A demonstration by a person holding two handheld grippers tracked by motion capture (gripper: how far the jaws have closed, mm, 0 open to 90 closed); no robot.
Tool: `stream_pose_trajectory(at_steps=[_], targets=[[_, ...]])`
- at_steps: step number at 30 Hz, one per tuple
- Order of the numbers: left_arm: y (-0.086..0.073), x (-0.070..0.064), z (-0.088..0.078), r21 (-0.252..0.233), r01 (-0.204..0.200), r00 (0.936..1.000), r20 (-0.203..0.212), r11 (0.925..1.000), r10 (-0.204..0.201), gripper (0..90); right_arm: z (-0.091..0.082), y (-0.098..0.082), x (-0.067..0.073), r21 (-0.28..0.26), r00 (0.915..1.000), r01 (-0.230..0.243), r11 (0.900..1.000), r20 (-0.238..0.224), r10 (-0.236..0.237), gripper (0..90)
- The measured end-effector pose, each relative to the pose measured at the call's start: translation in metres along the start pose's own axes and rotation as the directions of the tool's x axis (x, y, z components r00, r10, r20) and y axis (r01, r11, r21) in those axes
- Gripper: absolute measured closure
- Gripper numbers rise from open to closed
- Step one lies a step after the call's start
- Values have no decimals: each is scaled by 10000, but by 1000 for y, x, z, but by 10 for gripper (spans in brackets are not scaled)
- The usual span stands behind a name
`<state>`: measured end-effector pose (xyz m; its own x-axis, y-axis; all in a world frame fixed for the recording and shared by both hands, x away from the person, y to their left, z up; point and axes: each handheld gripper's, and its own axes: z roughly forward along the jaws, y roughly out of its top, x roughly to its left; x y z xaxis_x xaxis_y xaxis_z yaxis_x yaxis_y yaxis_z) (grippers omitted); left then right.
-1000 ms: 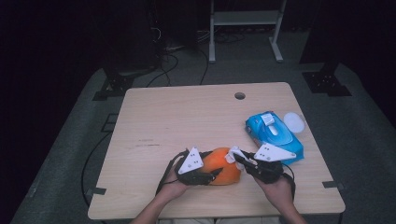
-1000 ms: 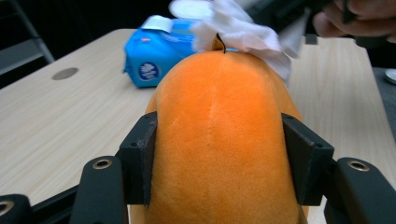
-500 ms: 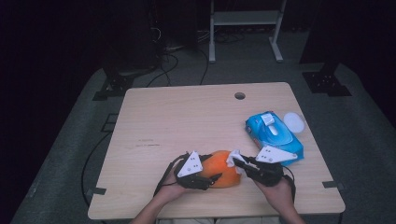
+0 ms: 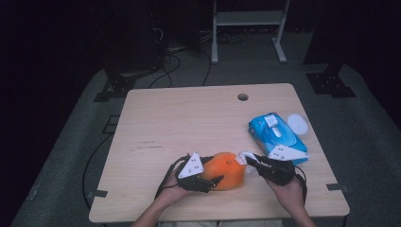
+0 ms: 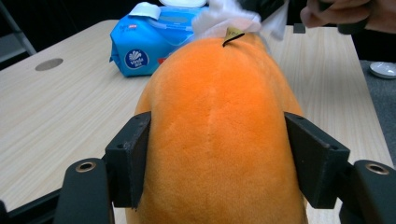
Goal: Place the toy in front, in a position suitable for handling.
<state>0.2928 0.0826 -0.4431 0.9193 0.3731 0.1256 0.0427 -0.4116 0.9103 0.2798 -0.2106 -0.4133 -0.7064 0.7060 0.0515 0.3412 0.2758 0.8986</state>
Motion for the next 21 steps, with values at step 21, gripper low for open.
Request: stream_pose_trajectory(at_steps=[21], targets=[[9, -14, 8, 83, -1027, 9947, 16, 9947, 1027, 288, 11, 11, 14, 10, 9961, 491, 9988, -737, -489, 786]])
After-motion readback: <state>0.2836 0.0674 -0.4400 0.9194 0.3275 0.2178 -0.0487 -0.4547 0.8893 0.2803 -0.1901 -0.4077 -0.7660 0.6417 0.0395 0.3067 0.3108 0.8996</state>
